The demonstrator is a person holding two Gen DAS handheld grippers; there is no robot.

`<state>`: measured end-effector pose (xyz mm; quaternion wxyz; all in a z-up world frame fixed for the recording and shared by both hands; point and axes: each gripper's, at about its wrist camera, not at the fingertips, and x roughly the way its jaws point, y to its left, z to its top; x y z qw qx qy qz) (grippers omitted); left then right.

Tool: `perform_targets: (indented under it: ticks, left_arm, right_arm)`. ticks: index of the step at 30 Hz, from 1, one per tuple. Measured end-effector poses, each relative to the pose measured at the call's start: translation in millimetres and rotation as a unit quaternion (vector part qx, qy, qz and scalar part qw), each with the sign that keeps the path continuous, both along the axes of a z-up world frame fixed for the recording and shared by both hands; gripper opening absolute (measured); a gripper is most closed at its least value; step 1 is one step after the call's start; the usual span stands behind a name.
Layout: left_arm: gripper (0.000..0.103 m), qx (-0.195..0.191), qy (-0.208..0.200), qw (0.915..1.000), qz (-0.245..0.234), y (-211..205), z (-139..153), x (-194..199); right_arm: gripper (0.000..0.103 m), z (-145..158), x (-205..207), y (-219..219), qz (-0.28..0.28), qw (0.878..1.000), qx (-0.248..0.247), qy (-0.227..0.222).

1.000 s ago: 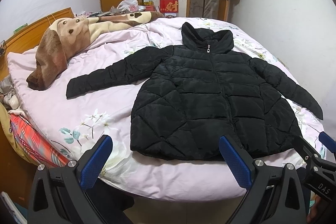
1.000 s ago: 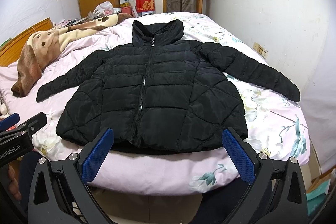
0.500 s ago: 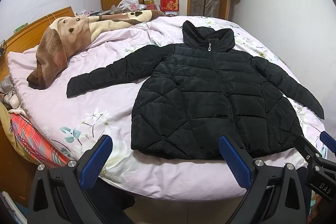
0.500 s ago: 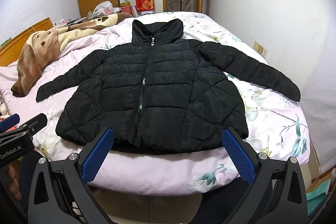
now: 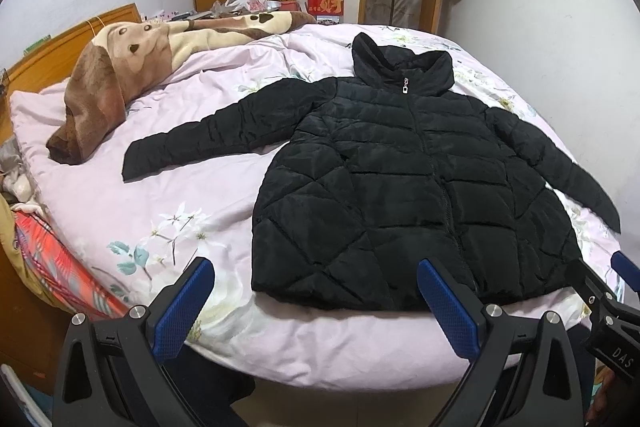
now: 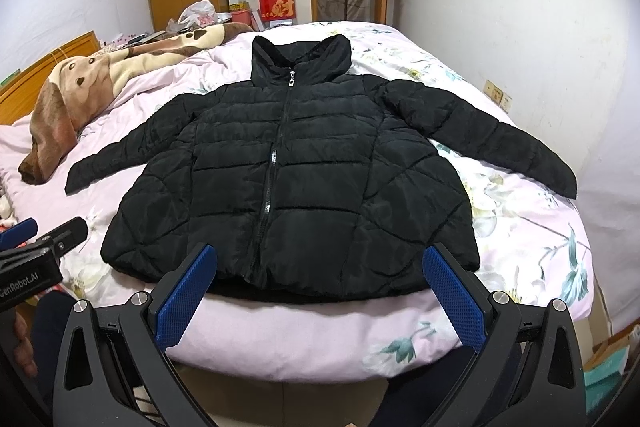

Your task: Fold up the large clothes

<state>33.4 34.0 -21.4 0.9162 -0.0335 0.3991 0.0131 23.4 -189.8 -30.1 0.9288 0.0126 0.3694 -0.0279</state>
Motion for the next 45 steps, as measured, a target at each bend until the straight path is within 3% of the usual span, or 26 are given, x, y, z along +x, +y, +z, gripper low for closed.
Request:
perform_targets:
  ticks: [3,7,10,14,17,22,24,28,32,35,40,42,44,45]
  left_arm:
    - [0.103,-0.005,0.0,0.9998,0.019,19.3,-2.5,22.9]
    - [0.103,-0.041,0.009,0.9966,0.07,73.5,-14.3,62.6]
    - [0.103,-0.043,0.014,0.9926,0.113,112.1,-25.2,90.6]
    - [0.103,-0.078,0.044,0.9823,0.164,164.1,-47.7,128.1]
    - [0.103,-0.086,0.044,0.9778,0.186,192.6,-57.6,151.3]
    - [0.102,-0.137,0.06,0.9634,0.223,238.5,-83.9,191.7]
    - [0.102,-0.148,0.059,0.9598,0.231,250.2,-93.2,204.1]
    - [0.102,-0.191,0.085,0.9427,0.26,275.7,-123.5,239.5]
    - [0.102,-0.191,0.077,0.9417,0.266,285.2,-141.5,263.7]
    - [0.102,-0.241,0.091,0.9246,0.28,291.8,-159.2,274.4]
    - [0.102,-0.235,0.075,0.9236,0.293,290.2,-166.6,291.3]
    - [0.095,-0.231,0.075,0.9209,0.305,291.5,-168.8,297.1]
    - [0.07,-0.219,0.074,0.9233,0.307,291.6,-167.3,301.5]
    - [0.065,-0.214,0.072,0.9249,0.306,290.8,-165.3,302.3]
  right_arm:
    - [0.102,-1.3,15.4,4.7,0.013,1.0,0.002,-0.004]
    - [0.102,-1.1,42.2,18.4,0.041,0.999,0.007,-0.022]
    - [0.102,-1.9,65.9,36.5,0.069,0.997,-0.001,-0.033]
    - [0.102,-7.7,104.0,60.1,0.098,0.995,0.0,-0.024]
    - [0.102,-12.8,129.4,79.6,0.116,0.993,0.003,-0.02]
    - [0.102,-22.2,165.4,109.1,0.148,0.989,0.008,-0.011]
    - [0.102,-27.4,178.1,120.7,0.16,0.987,0.005,-0.005]
    - [0.102,-37.8,195.9,141.5,0.178,0.984,-0.005,0.005]
    - [0.102,-51.3,205.3,152.7,0.194,0.981,-0.01,0.018]
    - [0.102,-60.3,211.5,156.7,0.198,0.98,-0.012,0.031]
    - [0.102,-67.7,218.7,160.6,0.197,0.98,-0.011,0.04]
    - [0.102,-69.5,220.2,161.1,0.198,0.979,-0.011,0.041]
    - [0.102,-70.6,220.6,161.3,0.198,0.979,-0.011,0.043]
    - [0.102,-70.8,221.2,161.1,0.198,0.979,-0.011,0.043]
